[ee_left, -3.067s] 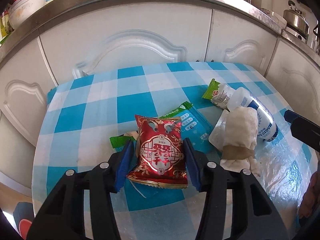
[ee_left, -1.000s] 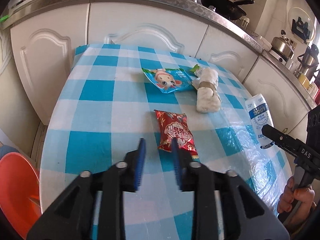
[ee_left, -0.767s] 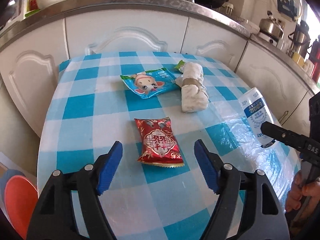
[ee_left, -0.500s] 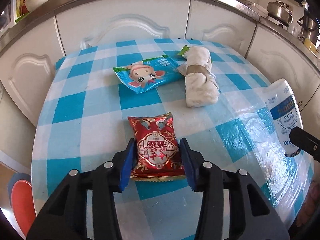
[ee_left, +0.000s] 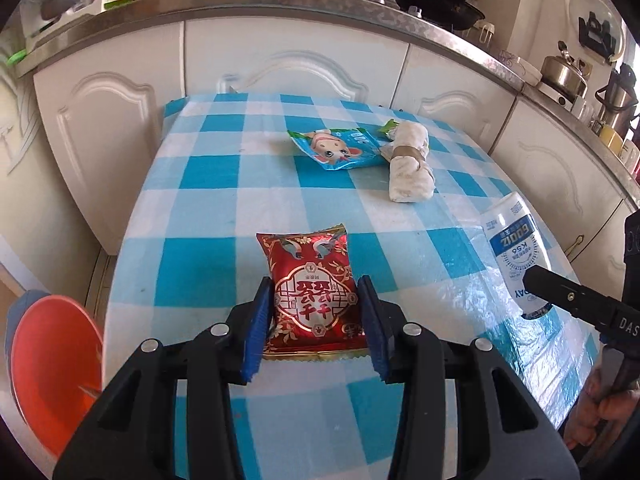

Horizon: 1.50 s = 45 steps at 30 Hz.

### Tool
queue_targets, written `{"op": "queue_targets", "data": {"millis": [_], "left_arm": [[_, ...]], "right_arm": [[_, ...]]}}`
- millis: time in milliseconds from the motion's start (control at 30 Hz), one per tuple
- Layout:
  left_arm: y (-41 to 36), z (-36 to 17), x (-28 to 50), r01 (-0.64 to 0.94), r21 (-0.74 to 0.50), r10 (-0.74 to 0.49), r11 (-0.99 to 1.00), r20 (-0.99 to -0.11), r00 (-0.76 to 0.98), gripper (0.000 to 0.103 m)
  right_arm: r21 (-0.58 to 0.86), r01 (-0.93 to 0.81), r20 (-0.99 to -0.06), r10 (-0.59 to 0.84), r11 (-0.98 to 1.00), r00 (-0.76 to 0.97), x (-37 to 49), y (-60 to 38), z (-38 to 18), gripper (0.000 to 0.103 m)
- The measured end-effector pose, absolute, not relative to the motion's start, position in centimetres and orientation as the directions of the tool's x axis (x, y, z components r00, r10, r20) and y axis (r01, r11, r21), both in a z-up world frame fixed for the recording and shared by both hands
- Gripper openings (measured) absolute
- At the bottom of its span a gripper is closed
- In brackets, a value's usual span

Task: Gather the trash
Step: 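Carry the snack packet and bottle to the red bucket and release both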

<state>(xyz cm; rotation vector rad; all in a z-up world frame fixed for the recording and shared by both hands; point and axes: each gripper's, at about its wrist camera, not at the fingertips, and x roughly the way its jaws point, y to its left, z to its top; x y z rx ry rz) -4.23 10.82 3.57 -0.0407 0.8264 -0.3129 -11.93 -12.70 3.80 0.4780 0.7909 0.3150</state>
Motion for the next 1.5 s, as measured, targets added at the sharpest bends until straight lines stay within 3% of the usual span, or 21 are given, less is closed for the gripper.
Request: {"op": "queue_targets", "data": {"millis": [767, 1167, 1233, 1267, 1300, 1367, 1500], "left_arm": [[34.4, 2.3, -14.5, -0.16, -0.256, -0.07, 0.953, -0.703, 0.708, 0.044], [38.8, 0.3, -13.1, -0.25, -0.3, -0.049, 0.921, -0.724, 0.688, 0.045], [38.9, -0.6, -12.4, -0.259, -0.285, -0.041, 0.923, -0.742, 0.669, 0.052], [39.0, -0.9, -12.2, -0.272, -0.271, -0.027, 0.923, -0.752, 0.659, 0.069], [39.1, -1.2, -12.2, -0.287, -0.256, -0.007, 0.923, -0.756, 0.654, 0.077], [39.3, -1.6, -12.3, -0.3, -0.235, 0.014, 0.925, -0.766, 0.642, 0.079], [39.8, -1.8, -12.9, -0.328, -0.198, 0.056, 0.924, -0.777, 0.627, 0.086]], "right_arm": [[0.501, -0.388, -0.68, 0.629, 0.773, 0.376, -11.6, 6.0, 4.5, 0.048], [0.425, -0.571, -0.73, 0.639, 0.703, 0.244, -8.4, 20.2, 5.8, 0.048], [0.407, -0.584, -0.752, 0.621, 0.702, 0.223, -7.7, 21.9, 5.2, 0.049], [0.411, -0.579, -0.758, 0.617, 0.704, 0.212, -7.3, 22.4, 4.8, 0.05], [0.419, -0.57, -0.753, 0.622, 0.706, 0.216, -7.2, 22.6, 4.5, 0.058], [0.436, -0.555, -0.737, 0.635, 0.708, 0.231, -6.9, 22.5, 4.4, 0.07], [0.463, -0.517, -0.711, 0.65, 0.72, 0.268, -6.7, 20.8, 4.9, 0.078]]}}
